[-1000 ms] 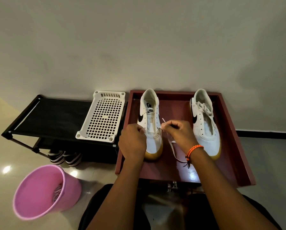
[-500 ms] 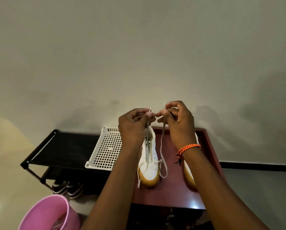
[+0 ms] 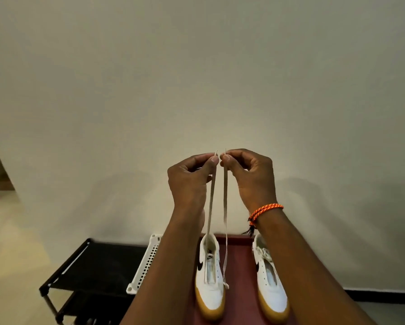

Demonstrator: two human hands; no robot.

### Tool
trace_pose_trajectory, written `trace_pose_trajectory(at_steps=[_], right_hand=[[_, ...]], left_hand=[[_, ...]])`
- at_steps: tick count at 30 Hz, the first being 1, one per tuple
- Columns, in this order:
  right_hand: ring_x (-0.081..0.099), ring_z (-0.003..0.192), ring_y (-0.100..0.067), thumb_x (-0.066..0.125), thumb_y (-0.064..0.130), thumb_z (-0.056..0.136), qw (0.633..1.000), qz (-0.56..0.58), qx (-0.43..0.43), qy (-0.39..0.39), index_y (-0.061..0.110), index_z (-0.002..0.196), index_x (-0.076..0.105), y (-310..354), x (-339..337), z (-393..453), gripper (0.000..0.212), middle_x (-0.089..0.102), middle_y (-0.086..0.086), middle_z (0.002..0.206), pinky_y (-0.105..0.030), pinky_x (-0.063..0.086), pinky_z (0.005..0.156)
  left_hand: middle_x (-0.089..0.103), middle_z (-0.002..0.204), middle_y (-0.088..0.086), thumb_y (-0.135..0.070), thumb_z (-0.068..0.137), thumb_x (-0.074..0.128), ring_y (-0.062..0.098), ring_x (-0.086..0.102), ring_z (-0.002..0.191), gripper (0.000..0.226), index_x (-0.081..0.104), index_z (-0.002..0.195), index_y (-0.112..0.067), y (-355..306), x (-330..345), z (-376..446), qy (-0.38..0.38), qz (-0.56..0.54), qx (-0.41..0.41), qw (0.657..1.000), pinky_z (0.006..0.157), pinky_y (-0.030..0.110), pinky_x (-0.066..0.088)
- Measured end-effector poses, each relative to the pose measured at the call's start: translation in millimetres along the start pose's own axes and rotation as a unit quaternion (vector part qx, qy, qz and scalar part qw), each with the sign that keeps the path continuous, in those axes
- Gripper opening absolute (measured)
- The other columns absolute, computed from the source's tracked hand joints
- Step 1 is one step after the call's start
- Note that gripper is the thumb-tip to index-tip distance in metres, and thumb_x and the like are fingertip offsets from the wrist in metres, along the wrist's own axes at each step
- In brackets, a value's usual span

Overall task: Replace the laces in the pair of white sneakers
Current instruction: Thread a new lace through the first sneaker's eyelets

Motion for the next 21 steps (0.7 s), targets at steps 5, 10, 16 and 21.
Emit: trace_pose_trajectory(at_steps=[5,10,16,21], right_hand=[[0.073,0.086,-0.004,0.078,0.019,0.094,0.998,-0.048,-0.035,-0.009,0.019,0.097,0.082,37.7,-5.1,16.0,0.005,0.077,0.011,0.088,-0.014,0.058,0.08],[0.075,0.085,-0.008,0.08,0.02,0.092,0.998,-0.06,-0.023,-0.007,0.015,0.099,0.083,47.3,-4.9,14.5,0.009,0.079,0.006,0.088,-0.029,0.064,0.084],[0.077,0.082,-0.013,0.075,0.015,0.096,1.0,0.005,0.004,0.007,0.013,0.1,0.08,41.2,-0.4,8.6,0.006,0.078,0.003,0.086,-0.034,0.065,0.081],[0.069,0.065,-0.016,0.067,0.011,0.1,0.994,0.065,0.08,0.045,0.01,0.096,0.074,10.7,-0.5,-2.6,0.008,0.074,-0.007,0.081,-0.029,0.053,0.052]], left_hand=[[0.082,0.088,-0.001,-0.014,0.092,0.082,0.019,0.078,0.085,0.007,0.084,0.098,-0.018,-30.2,6.9,-0.9,0.0,0.017,0.02,1.0,0.081,0.034,0.063],[0.082,0.091,0.002,-0.013,0.092,0.081,0.021,0.079,0.09,0.008,0.083,0.1,-0.014,-35.5,6.4,-4.9,-0.004,-0.027,-0.014,1.0,0.088,0.038,0.064],[0.082,0.095,0.007,-0.013,0.094,0.08,0.026,0.08,0.092,0.01,0.082,0.103,-0.01,-37.9,2.8,-2.1,-0.003,-0.061,-0.022,0.998,0.088,0.038,0.065],[0.08,0.094,0.004,-0.016,0.101,0.073,0.015,0.071,0.073,0.007,0.078,0.104,-0.013,-6.7,-10.8,1.0,-0.015,-0.021,-0.022,0.999,0.07,0.03,0.06]])
Point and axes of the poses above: each hand's wrist, its own z-axis towards the middle knuckle, its own x-axis out of the palm, y = z × x, the point moved 3 cm from there along z, towards the middle knuckle
